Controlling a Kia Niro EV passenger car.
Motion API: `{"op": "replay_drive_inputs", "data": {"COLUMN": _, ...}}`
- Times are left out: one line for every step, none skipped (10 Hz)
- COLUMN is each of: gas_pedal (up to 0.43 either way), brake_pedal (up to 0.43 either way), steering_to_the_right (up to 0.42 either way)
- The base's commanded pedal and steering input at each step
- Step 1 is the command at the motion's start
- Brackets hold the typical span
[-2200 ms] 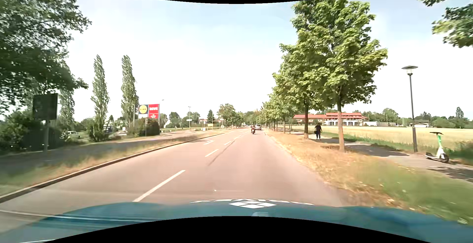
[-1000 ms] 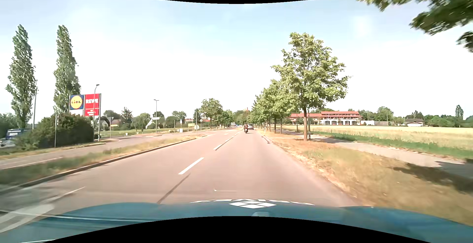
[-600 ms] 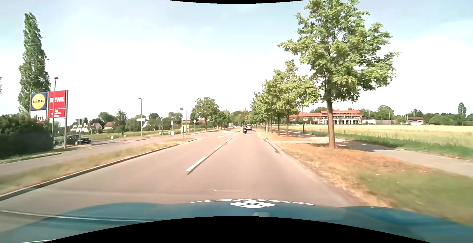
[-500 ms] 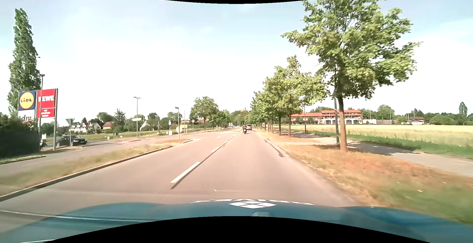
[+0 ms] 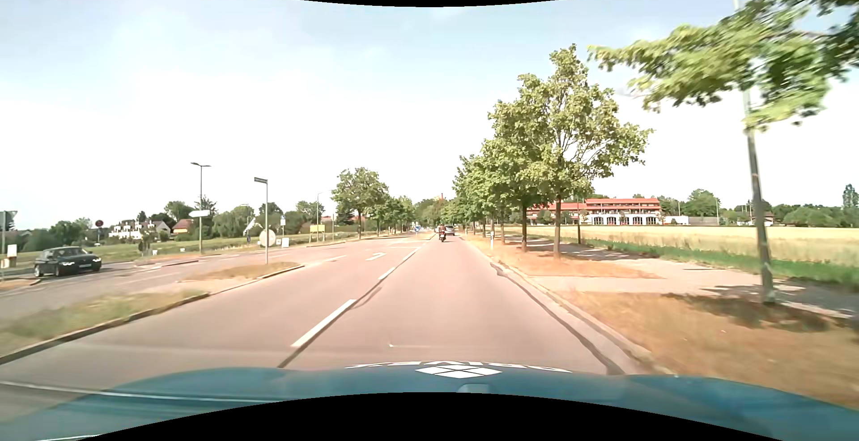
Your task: Follow the waypoints while adhering to traffic rules and regulations
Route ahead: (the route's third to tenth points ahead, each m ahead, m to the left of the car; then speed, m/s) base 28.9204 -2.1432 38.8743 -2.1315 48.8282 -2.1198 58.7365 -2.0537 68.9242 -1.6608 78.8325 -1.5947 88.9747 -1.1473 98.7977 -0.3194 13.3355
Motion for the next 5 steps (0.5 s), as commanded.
{"op": "replay_drive_inputs", "data": {"gas_pedal": 0.067, "brake_pedal": 0.000, "steering_to_the_right": 0.004}}
{"op": "replay_drive_inputs", "data": {"gas_pedal": 0.067, "brake_pedal": 0.000, "steering_to_the_right": 0.004}}
{"op": "replay_drive_inputs", "data": {"gas_pedal": 0.067, "brake_pedal": 0.000, "steering_to_the_right": 0.004}}
{"op": "replay_drive_inputs", "data": {"gas_pedal": 0.067, "brake_pedal": 0.000, "steering_to_the_right": 0.004}}
{"op": "replay_drive_inputs", "data": {"gas_pedal": 0.067, "brake_pedal": 0.000, "steering_to_the_right": 0.004}}
